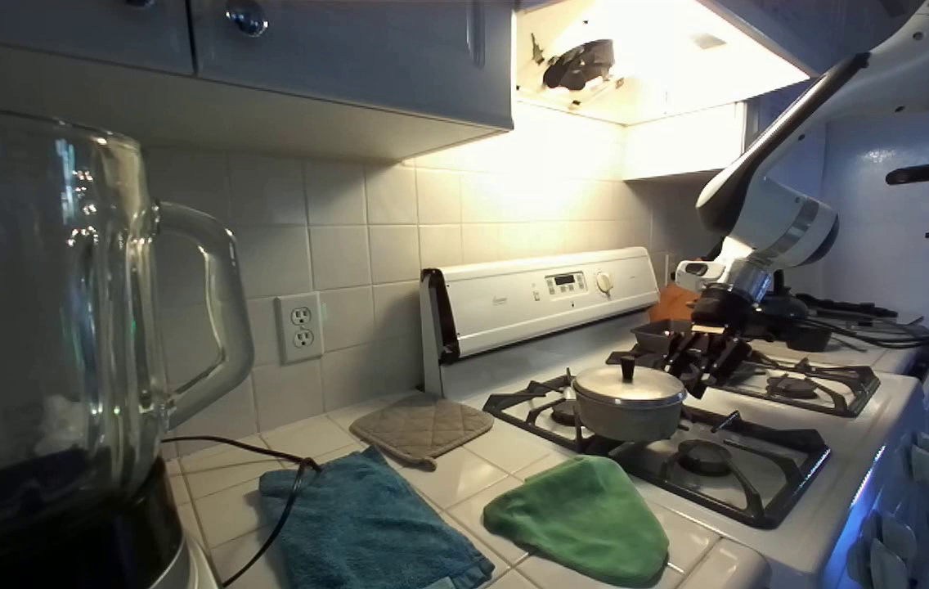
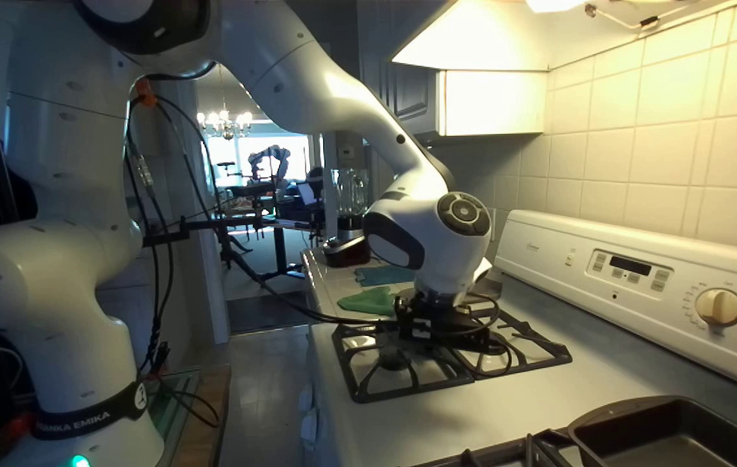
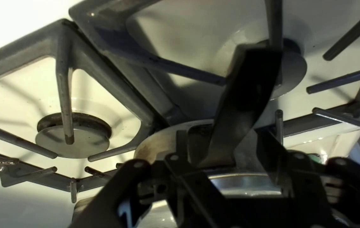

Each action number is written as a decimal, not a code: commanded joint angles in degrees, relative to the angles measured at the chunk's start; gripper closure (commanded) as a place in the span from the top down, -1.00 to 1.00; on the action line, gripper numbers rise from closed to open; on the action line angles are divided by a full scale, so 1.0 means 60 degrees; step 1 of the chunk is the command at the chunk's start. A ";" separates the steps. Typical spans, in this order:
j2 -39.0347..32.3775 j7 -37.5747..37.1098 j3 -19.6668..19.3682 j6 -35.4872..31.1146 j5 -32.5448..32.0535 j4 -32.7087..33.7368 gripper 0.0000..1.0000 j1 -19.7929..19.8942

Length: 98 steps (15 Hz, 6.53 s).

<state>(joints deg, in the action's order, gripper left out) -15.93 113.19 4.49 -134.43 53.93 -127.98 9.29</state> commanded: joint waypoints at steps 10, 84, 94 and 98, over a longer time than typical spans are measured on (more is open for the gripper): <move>-0.0199 -0.0175 -0.0134 -0.0069 0.0214 0.0162 0.32 -0.0487; 0.3735 -0.1932 -0.0010 -0.2823 -0.4399 -0.1821 1.00 -0.2082; 0.3728 -0.4309 0.0465 -0.3080 -0.6269 -0.1952 1.00 -0.3173; 0.3627 -0.4797 0.0585 -0.2312 -0.6228 -0.1663 1.00 -0.3490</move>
<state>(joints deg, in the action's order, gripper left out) 4.99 88.07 7.55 -152.36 17.27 -138.91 -10.74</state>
